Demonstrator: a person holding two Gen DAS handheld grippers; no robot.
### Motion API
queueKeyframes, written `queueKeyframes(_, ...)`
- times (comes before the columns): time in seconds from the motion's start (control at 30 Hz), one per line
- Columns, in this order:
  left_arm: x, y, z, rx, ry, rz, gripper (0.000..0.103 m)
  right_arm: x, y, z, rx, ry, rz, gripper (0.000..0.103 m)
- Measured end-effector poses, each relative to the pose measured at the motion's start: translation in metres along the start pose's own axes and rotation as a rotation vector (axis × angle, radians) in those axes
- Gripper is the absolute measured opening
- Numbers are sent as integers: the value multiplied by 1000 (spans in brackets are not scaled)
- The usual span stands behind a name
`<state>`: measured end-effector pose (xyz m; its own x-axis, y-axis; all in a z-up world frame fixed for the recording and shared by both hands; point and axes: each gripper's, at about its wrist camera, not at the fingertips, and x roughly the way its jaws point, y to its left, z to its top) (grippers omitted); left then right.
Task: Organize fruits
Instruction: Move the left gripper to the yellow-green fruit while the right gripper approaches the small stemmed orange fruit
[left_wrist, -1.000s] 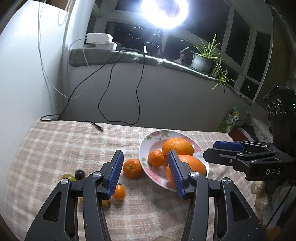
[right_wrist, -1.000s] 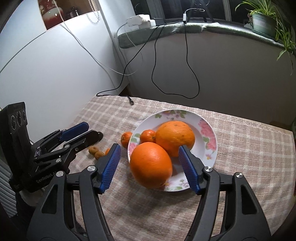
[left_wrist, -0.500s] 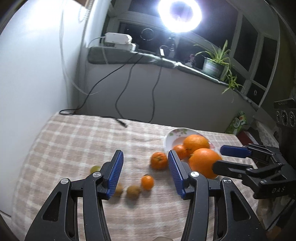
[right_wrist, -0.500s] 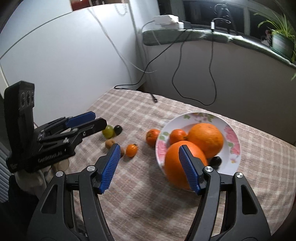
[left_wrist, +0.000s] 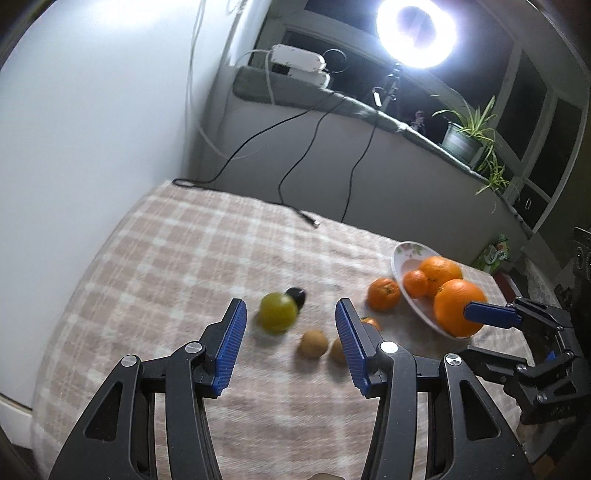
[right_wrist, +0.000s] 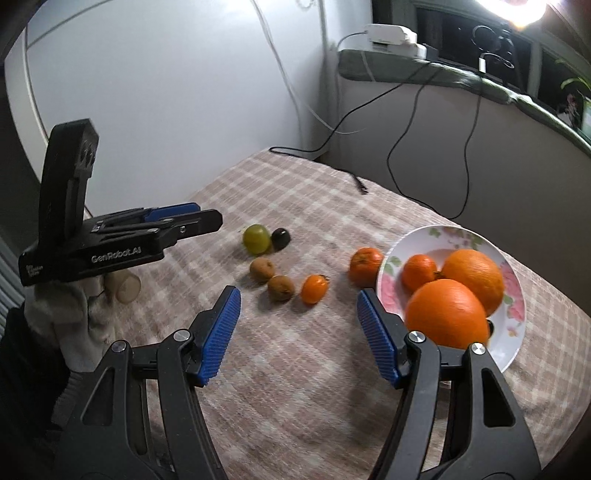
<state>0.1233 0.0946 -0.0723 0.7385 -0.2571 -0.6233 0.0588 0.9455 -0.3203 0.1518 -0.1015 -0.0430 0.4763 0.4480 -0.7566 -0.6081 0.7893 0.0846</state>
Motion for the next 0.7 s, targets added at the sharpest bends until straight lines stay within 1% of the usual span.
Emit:
queueKeyframes(0.1,3,11,-5,-21,17,0,49,8,7,-2,-6,10,-9,68)
queueKeyframes(0.17,6,17,-7,-35,28,-5,47,14,8,-5,8,19,0,68)
queueKeyframes(0.43,15,25,-11,-56,50,-27,47,35,2,-14,110,33,-8,67)
queueKeyframes(0.5,17,25,-11,-56,54,-34,46,39,1,-13,126,38,-16,59)
queueKeyframes(0.67,26,23,-9,-51,65,-49,45,54,-4,-10,178,54,-43,46)
queueKeyframes(0.7,27,23,-9,-51,67,-52,45,57,-5,-9,190,58,-51,45)
